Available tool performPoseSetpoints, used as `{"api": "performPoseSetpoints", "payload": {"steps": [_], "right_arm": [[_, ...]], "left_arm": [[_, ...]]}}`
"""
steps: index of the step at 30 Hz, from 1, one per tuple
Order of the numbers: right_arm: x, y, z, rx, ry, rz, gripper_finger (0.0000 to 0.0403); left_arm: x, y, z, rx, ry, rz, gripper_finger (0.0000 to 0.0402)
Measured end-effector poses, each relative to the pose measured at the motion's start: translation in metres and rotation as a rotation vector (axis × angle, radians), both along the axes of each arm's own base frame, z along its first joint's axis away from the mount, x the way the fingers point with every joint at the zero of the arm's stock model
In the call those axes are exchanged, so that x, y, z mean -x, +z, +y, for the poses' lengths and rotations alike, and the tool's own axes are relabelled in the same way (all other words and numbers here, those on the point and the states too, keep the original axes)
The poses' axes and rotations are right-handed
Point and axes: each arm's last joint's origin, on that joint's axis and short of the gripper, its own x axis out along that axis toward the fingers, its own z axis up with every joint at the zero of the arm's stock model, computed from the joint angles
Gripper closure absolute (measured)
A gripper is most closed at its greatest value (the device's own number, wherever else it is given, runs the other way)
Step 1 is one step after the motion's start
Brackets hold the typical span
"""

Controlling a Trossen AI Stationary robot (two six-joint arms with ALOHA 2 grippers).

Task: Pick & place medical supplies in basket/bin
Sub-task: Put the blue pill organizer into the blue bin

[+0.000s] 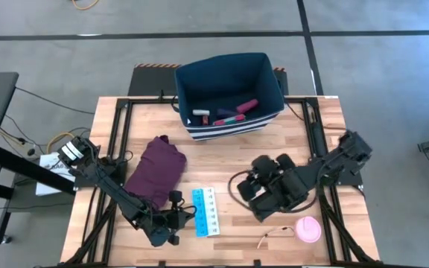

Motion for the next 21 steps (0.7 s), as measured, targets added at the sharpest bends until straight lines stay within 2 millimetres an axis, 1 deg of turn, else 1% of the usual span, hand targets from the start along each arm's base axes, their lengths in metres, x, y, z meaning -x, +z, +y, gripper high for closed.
{"api": "performPoseSetpoints", "payload": {"steps": [1, 3, 5, 8, 12, 15, 17, 19, 21], "right_arm": [[0.005, -0.007, -0.001, -0.019, -0.019, -0.037, 0.0226], [0.009, -0.027, 0.003, -0.073, 0.006, -0.106, 0.0232], [0.008, -0.048, 0.012, -0.141, 0.086, -0.172, 0.0235], [0.006, -0.074, 0.022, -0.194, 0.182, -0.268, 0.0236], [0.0, -0.111, 0.025, -0.28, 0.142, -0.372, 0.0232], [-0.014, -0.134, 0.029, -0.376, 0.122, -0.436, 0.023], [-0.022, -0.148, 0.031, -0.42, 0.133, -0.426, 0.023], [-0.035, -0.16, 0.033, -0.478, 0.139, -0.447, 0.0231], [-0.044, -0.172, 0.031, -0.514, 0.14, -0.441, 0.0234]], "left_arm": [[0.0, 0.0, 0.0, 0.0, 0.0, 0.0, 0.0401], [0.0, 0.0, 0.0, -0.003, -0.001, 0.0, 0.0401], [0.0, 0.0, 0.0, -0.017, -0.011, 0.003, 0.0401], [0.0, 0.0, 0.0, -0.027, -0.024, 0.007, 0.0401], [-0.002, -0.001, 0.002, 0.001, -0.037, 0.023, 0.0401], [-0.005, -0.002, 0.006, 0.02, -0.027, 0.035, 0.0401], [-0.005, -0.005, 0.011, 0.033, -0.002, 0.038, 0.0401], [-0.004, -0.01, 0.016, 0.044, 0.026, 0.049, 0.0401], [-0.003, -0.014, 0.02, 0.031, 0.042, 0.057, 0.0401]]}}
